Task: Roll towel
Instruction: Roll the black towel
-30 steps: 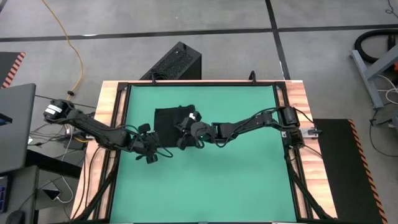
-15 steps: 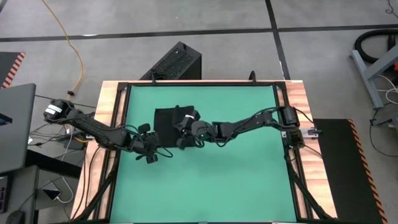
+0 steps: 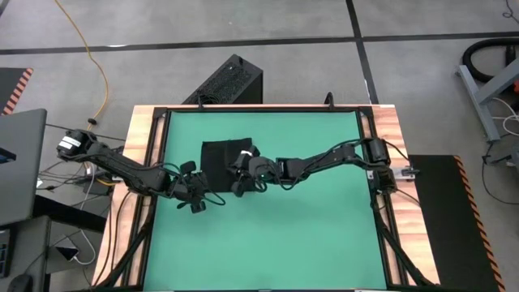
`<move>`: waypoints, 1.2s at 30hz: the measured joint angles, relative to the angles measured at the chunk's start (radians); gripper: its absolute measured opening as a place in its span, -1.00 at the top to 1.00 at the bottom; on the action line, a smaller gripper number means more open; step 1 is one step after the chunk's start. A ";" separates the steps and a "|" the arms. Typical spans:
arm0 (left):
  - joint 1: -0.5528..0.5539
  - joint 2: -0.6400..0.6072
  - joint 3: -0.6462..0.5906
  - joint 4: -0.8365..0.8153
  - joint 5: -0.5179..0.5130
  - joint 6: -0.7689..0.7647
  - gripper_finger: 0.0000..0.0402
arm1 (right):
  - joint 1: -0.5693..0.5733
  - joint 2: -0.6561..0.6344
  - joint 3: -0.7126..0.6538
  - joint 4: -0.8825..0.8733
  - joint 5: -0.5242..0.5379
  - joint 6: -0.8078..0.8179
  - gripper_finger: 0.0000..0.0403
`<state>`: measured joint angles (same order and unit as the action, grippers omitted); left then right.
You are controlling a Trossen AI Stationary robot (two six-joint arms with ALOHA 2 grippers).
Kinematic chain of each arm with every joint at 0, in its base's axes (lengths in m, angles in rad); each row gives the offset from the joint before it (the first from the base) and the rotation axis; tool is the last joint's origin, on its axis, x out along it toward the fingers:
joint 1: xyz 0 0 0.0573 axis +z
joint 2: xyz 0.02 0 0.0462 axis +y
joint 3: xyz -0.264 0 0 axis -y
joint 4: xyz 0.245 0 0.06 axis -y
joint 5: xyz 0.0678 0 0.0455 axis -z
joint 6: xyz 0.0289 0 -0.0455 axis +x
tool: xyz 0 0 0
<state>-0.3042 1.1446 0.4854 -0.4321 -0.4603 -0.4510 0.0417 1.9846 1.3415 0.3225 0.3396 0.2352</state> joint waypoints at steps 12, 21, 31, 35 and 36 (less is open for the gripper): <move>0.000 0.000 0.000 0.005 0.000 -0.018 0.32 | -0.054 0.000 0.000 0.000 -0.103 0.000 -0.11; -0.023 0.000 -0.001 0.086 -0.014 0.010 0.32 | -0.078 0.000 0.000 -0.134 -0.067 0.000 -0.28; -0.080 0.023 -0.001 0.081 -0.054 0.003 0.39 | -0.047 0.000 0.000 -0.434 0.029 0.026 -0.27; -0.129 0.065 -0.001 0.069 -0.074 -0.045 0.52 | -0.041 0.000 0.000 -0.429 0.034 0.022 -0.27; -0.143 0.075 -0.001 0.074 -0.077 -0.059 0.54 | -0.042 0.000 0.000 -0.431 0.034 0.022 -0.27</move>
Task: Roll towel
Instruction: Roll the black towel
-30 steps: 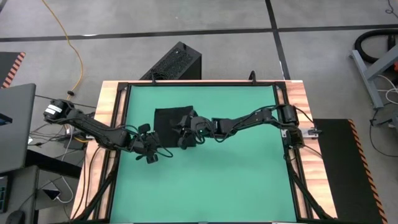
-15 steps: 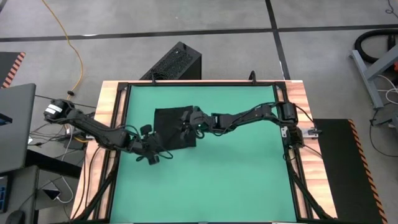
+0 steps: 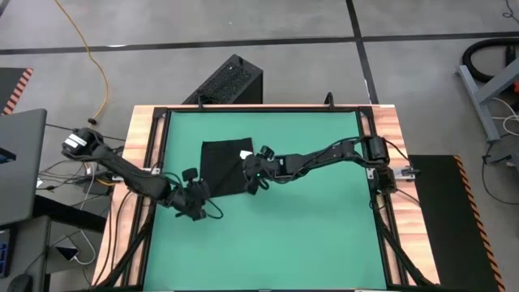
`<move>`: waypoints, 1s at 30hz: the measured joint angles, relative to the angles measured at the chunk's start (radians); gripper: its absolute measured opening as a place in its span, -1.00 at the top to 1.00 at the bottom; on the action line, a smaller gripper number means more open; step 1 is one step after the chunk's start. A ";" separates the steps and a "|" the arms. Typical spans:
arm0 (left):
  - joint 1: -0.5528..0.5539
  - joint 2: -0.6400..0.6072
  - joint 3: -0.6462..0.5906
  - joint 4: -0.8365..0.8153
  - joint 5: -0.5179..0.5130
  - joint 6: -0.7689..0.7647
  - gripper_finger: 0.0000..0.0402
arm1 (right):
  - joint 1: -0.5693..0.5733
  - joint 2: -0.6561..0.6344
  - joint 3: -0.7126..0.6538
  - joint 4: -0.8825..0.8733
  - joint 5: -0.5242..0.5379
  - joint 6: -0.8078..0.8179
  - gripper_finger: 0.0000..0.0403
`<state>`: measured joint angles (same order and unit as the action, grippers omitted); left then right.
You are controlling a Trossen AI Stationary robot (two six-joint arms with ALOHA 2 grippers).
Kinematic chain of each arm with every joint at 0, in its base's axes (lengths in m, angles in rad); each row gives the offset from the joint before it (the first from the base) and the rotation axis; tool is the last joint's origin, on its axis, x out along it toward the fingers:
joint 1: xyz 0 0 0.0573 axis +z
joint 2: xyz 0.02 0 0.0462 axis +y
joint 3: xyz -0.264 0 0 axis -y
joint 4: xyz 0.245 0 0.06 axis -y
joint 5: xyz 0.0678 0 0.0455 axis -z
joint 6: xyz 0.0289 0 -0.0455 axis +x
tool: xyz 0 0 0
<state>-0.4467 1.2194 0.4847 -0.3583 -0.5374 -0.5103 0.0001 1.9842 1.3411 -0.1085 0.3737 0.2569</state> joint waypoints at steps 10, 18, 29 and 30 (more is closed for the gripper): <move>-0.050 0.089 0.011 0.001 -0.025 -0.074 0.63 | -0.016 0.000 0.000 0.013 0.003 -0.003 -0.27; -0.050 0.220 0.072 -0.055 -0.043 -0.083 0.63 | -0.014 0.000 0.000 0.012 -0.002 -0.003 -0.27; -0.049 0.253 0.157 -0.263 -0.158 -0.157 0.78 | 0.007 0.000 0.000 0.012 -0.005 -0.003 -0.27; -0.049 0.253 0.157 -0.261 -0.159 -0.152 0.85 | 0.008 0.000 0.000 0.011 -0.005 -0.003 -0.27</move>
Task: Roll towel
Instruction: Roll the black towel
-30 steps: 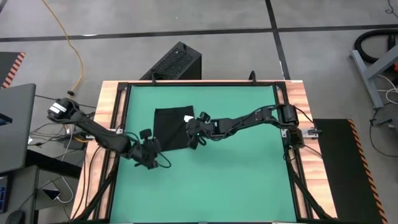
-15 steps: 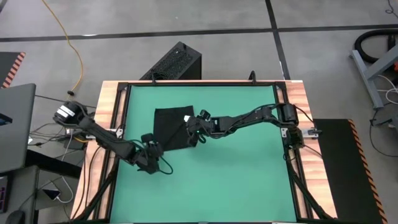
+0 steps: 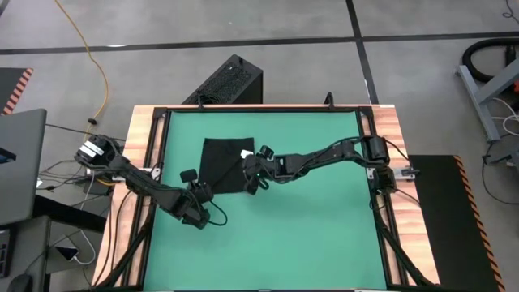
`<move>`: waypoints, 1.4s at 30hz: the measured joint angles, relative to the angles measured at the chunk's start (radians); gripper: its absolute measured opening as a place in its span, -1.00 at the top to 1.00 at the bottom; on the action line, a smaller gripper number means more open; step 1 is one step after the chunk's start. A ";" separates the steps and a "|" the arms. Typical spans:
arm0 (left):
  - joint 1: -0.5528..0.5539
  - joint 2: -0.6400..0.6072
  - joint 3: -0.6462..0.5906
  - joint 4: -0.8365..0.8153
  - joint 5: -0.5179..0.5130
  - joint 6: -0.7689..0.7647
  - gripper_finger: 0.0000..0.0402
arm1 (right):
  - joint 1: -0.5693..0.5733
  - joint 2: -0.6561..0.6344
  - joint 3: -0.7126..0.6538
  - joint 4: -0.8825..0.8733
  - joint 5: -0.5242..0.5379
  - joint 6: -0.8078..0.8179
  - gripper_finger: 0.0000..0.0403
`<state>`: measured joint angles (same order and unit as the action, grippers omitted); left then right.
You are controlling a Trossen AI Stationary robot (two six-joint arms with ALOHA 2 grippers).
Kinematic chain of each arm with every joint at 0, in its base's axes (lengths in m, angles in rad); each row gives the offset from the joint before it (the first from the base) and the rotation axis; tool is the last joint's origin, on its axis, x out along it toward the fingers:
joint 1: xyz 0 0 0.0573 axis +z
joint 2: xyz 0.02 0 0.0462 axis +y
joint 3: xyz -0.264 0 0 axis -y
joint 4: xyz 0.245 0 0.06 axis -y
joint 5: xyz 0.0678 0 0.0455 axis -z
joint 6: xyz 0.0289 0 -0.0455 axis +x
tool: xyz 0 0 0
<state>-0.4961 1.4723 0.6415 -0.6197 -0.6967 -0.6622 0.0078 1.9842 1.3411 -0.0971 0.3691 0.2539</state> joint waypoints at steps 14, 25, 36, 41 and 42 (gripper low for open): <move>-0.007 0.000 -0.001 -0.043 0.014 -0.004 1.00 | 0.033 0.000 0.000 -0.026 0.000 0.000 -0.27; -0.069 -0.077 0.071 -0.058 0.102 0.135 0.64 | 0.034 0.000 0.000 -0.060 0.001 0.000 -0.27; -0.101 -0.064 0.019 -0.030 0.084 0.068 0.06 | 0.034 0.000 -0.060 -0.032 0.002 0.019 -0.27; -0.100 -0.064 -0.012 -0.018 0.057 0.046 0.04 | 0.038 0.000 -0.060 -0.020 0.001 0.018 -0.27; -0.100 -0.064 -0.023 -0.001 0.055 0.038 0.04 | 0.038 0.000 -0.060 -0.021 0.001 0.018 -0.27</move>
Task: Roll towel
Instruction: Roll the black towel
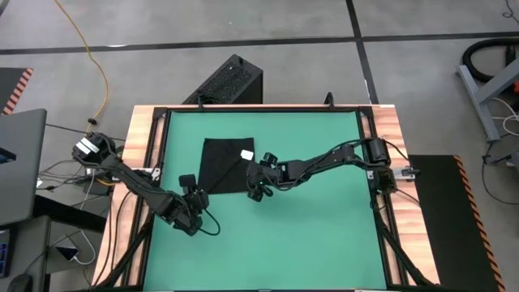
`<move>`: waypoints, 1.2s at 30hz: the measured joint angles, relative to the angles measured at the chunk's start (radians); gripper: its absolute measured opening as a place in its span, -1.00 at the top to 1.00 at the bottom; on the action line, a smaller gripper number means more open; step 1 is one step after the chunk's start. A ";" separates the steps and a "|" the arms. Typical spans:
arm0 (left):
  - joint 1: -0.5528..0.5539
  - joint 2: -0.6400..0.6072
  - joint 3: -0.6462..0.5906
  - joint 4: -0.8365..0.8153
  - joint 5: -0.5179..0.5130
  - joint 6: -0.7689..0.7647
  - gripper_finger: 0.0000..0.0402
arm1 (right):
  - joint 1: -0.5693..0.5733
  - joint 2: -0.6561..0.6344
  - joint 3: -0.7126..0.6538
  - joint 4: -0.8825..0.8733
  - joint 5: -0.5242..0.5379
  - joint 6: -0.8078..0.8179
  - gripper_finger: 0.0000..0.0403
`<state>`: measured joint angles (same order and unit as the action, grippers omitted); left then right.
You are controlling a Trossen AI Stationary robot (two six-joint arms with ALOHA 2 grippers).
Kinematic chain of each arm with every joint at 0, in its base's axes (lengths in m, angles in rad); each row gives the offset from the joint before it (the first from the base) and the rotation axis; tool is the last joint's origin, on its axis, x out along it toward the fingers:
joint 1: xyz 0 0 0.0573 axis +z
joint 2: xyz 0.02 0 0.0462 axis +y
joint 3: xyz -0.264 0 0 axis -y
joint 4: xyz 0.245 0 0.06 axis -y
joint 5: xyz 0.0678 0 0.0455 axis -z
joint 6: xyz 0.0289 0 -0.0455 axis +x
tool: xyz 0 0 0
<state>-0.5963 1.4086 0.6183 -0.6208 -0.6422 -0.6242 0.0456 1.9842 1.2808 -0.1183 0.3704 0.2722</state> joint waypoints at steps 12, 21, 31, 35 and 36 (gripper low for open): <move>0.020 0.000 -0.035 0.029 -0.044 -0.009 0.21 | -0.001 0.000 0.000 -0.001 -0.001 0.000 -0.27; 0.030 0.006 -0.035 0.074 0.012 -0.010 0.33 | 0.000 0.000 0.000 -0.003 -0.001 -0.001 -0.27; 0.026 0.090 -0.046 0.072 -0.011 -0.014 0.33 | 0.000 0.000 0.000 -0.008 -0.002 -0.002 -0.27; 0.027 0.097 -0.038 0.074 -0.031 -0.007 0.33 | 0.000 0.000 0.000 -0.009 -0.003 -0.001 -0.27; 0.028 0.097 -0.036 0.069 -0.032 -0.008 0.33 | 0.000 0.000 0.000 -0.008 -0.003 -0.001 -0.27</move>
<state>-0.5686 1.5051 0.5819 -0.5521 -0.6742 -0.6323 0.0458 1.9842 1.2808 -0.1265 0.3676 0.2710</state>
